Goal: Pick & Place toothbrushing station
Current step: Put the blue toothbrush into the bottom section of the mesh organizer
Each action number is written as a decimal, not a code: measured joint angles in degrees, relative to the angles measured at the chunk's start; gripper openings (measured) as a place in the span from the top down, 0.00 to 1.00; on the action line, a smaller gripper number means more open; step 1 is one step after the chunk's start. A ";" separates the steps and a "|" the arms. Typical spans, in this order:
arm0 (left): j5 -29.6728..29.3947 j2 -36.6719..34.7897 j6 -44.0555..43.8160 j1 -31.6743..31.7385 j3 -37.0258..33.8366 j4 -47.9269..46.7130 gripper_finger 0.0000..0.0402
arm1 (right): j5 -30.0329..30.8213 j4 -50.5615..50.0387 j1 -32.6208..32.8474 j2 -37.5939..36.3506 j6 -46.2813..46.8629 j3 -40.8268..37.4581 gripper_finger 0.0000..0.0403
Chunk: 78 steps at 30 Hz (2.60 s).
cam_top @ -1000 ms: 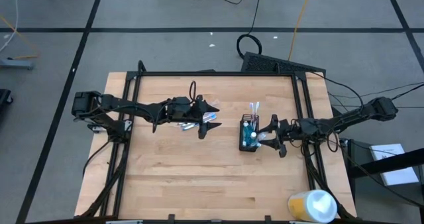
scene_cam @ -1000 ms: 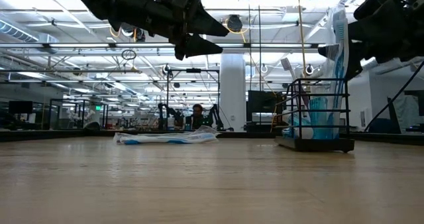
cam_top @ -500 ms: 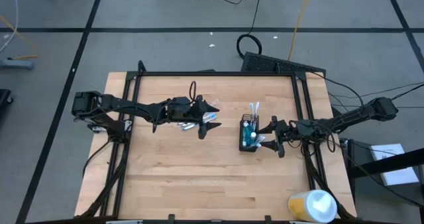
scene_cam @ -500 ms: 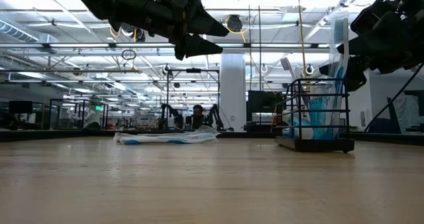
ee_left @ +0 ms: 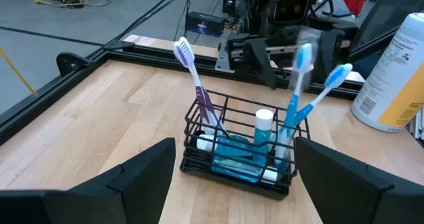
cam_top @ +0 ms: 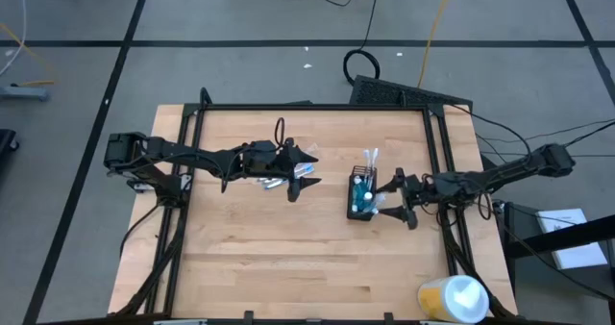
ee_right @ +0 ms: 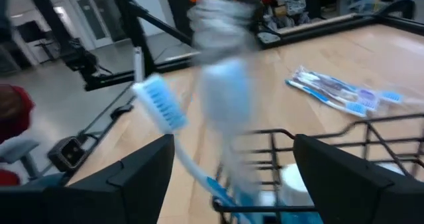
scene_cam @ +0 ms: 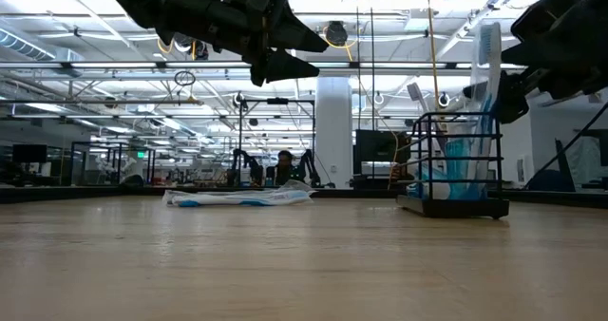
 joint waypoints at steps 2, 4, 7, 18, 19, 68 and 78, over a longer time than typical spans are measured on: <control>0.00 0.00 0.00 -0.02 0.00 0.00 0.23 | -0.18 -1.79 0.02 -1.85 -0.04 0.02 0.25; 0.00 0.00 0.00 0.00 0.00 0.00 0.23 | -0.08 -4.38 0.02 -3.69 -0.22 0.02 0.24; 0.00 0.00 0.00 -0.01 0.00 0.00 0.23 | 0.35 -7.63 0.00 -6.14 -0.23 0.02 0.25; 0.00 0.00 -0.08 -0.01 0.04 -1.18 0.23 | 0.71 -16.28 0.00 -12.80 -1.05 0.07 0.26; -0.01 -0.01 -0.61 0.00 0.04 -2.32 0.23 | 0.71 -16.65 0.00 -13.46 -1.00 0.07 0.26; -19.40 10.86 -17.29 12.51 0.33 -48.66 0.23 | 8.36 -1.65 -0.02 -24.97 -26.37 6.21 0.30; -10.22 10.91 -17.11 13.60 0.17 -49.16 0.23 | 8.36 -1.80 -0.02 -24.97 -26.37 6.16 0.30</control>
